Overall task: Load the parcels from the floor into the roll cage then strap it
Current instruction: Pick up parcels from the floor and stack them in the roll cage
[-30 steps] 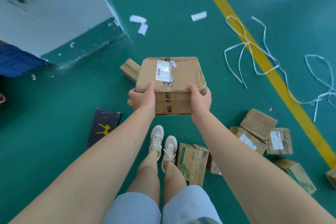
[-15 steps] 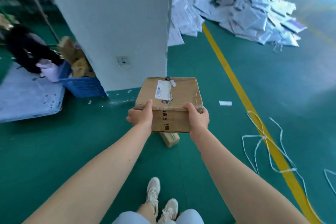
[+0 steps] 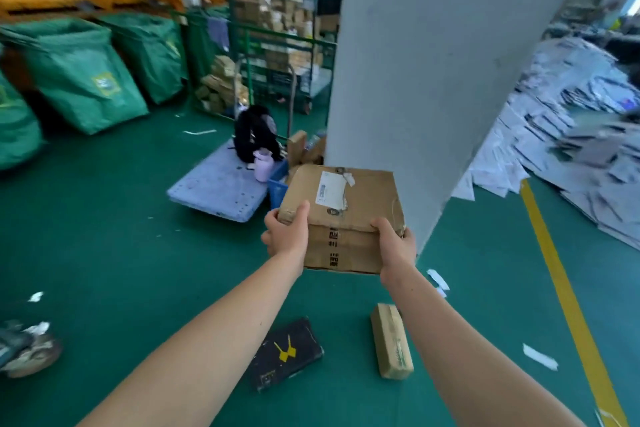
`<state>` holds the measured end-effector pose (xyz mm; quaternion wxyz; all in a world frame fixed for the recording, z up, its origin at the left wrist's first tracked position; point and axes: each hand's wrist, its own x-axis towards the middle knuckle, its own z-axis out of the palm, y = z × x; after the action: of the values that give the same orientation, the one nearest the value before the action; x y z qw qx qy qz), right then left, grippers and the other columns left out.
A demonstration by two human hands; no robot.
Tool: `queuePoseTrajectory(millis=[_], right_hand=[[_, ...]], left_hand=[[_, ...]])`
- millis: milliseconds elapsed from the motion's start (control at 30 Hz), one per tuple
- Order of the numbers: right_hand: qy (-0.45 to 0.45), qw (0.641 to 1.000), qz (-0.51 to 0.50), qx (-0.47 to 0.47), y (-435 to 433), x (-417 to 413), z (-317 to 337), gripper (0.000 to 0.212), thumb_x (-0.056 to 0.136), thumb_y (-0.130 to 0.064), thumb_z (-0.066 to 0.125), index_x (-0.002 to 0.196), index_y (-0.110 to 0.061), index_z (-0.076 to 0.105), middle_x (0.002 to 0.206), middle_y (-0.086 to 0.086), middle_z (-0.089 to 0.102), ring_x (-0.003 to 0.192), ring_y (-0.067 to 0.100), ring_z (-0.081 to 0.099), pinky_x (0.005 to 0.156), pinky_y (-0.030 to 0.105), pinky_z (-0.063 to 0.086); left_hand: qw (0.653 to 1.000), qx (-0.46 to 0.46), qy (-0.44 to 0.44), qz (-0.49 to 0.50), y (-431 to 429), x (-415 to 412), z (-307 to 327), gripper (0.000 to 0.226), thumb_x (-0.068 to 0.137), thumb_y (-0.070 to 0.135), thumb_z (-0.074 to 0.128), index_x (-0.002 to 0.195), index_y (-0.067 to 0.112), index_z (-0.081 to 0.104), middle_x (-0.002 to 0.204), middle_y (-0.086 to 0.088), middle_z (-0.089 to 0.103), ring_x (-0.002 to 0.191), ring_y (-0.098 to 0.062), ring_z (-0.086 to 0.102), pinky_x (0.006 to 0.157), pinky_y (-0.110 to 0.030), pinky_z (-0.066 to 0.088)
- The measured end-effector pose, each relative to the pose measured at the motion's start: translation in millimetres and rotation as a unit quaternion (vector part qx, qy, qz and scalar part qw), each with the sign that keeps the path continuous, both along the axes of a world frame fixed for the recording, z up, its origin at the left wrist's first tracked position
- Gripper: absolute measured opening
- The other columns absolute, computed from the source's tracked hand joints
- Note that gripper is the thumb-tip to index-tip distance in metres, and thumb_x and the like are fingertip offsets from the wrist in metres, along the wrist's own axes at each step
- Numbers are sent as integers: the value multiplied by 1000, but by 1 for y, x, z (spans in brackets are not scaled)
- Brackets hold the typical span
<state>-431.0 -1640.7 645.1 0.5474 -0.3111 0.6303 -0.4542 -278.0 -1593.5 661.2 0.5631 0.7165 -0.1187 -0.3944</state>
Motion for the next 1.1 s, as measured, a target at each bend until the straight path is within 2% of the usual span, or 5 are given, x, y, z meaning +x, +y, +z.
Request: queuePoseTrajectory(millis=[267, 400, 833, 1000, 1100], right_hand=[[-35, 988, 146, -32, 112, 138, 27, 47, 63, -49, 70, 107, -35, 58, 112, 2, 63, 98, 28, 63, 86, 47, 58], [-56, 970, 234, -42, 188, 217, 40, 56, 44, -54, 70, 95, -34, 58, 114, 3, 63, 99, 29, 62, 87, 49, 58], [-98, 865, 492, -28, 415, 407, 67, 86, 37, -54, 74, 117, -28, 55, 114, 3, 63, 99, 28, 65, 86, 52, 58], [-104, 824, 556, -20, 470, 472, 71, 91, 37, -53, 78, 121, -29, 55, 116, 2, 63, 100, 28, 65, 89, 52, 57], [-104, 806, 583, -19, 493, 515, 74, 94, 36, -54, 77, 123, -27, 54, 117, 2, 63, 100, 29, 64, 91, 52, 56]], left_hand=[[989, -24, -33, 142, 154, 121, 25, 74, 83, 53, 67, 136, 13, 35, 138, -8, 35, 118, -28, 47, 93, -38, 43], [972, -29, -48, 229, 254, 185, 36, 76, 82, 54, 67, 136, 11, 35, 137, -9, 37, 118, -29, 47, 102, -43, 43], [877, -46, -54, 476, 522, 321, 49, 79, 81, 53, 70, 137, 11, 34, 135, -10, 41, 117, -33, 50, 99, -48, 48], [841, -96, -45, 531, 588, 364, 50, 112, 49, 71, 72, 138, 13, 38, 137, -9, 48, 118, -31, 53, 100, -50, 48], [831, -79, -46, 548, 614, 399, 50, 103, 61, 68, 73, 137, 9, 39, 135, -11, 49, 118, -32, 53, 101, -49, 47]])
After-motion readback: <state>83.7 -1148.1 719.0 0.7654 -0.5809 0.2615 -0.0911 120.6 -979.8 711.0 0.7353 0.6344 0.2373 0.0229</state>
